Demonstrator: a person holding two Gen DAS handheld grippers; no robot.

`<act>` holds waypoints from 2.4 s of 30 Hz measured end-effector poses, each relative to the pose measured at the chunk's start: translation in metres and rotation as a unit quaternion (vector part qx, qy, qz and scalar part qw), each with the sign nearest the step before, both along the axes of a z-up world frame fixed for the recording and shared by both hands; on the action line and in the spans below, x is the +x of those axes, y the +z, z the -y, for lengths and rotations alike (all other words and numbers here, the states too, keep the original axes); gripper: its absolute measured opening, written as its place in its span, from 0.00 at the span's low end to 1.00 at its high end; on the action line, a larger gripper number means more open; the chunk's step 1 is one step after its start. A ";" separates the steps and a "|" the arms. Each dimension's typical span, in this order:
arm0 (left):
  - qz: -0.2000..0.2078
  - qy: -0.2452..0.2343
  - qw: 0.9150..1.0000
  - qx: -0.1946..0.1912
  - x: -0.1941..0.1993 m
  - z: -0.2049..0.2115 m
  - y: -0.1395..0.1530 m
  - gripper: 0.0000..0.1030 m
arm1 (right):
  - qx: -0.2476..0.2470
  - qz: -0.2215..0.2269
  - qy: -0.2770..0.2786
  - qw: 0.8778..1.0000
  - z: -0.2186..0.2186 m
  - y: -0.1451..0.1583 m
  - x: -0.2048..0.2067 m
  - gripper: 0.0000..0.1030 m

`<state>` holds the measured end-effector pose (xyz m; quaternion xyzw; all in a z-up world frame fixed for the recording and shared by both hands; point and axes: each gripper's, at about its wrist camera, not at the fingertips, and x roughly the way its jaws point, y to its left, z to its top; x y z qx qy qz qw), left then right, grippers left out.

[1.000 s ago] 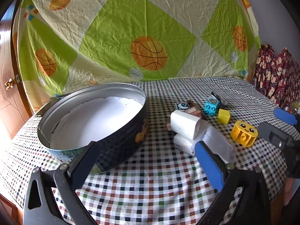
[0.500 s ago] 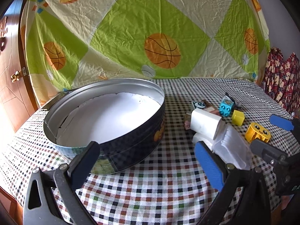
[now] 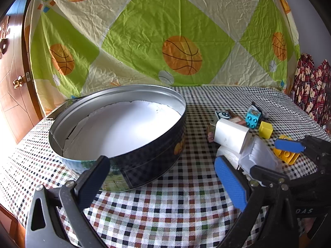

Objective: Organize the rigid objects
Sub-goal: 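Close the right gripper on the clear plastic box, then grasp the white charger with the left gripper while the right gripper lifts the clear box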

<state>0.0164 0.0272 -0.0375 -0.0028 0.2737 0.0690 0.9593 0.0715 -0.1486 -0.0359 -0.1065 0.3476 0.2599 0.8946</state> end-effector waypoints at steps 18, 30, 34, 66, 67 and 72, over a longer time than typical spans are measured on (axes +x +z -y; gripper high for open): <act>0.010 -0.061 0.998 0.020 0.009 0.031 0.017 1.00 | 0.035 0.020 -0.043 0.998 0.027 0.012 0.003 0.55; -0.016 -0.123 0.992 0.019 0.057 0.068 0.011 0.95 | 0.035 0.060 -0.133 0.989 0.053 0.028 0.017 0.55; -0.032 -0.133 0.991 0.013 0.069 0.072 0.006 0.87 | 0.037 0.064 -0.143 0.987 0.057 0.029 0.022 0.55; 0.008 -0.119 0.993 0.012 0.061 0.067 0.010 0.48 | 0.070 0.114 -0.168 0.977 0.067 0.033 0.019 0.55; 0.012 -0.117 0.993 0.015 0.059 0.066 0.011 0.48 | 0.071 0.115 -0.170 0.976 0.067 0.033 0.018 0.55; 0.026 -0.110 0.993 0.016 0.055 0.065 0.014 0.48 | 0.070 0.116 -0.173 0.975 0.067 0.034 0.018 0.55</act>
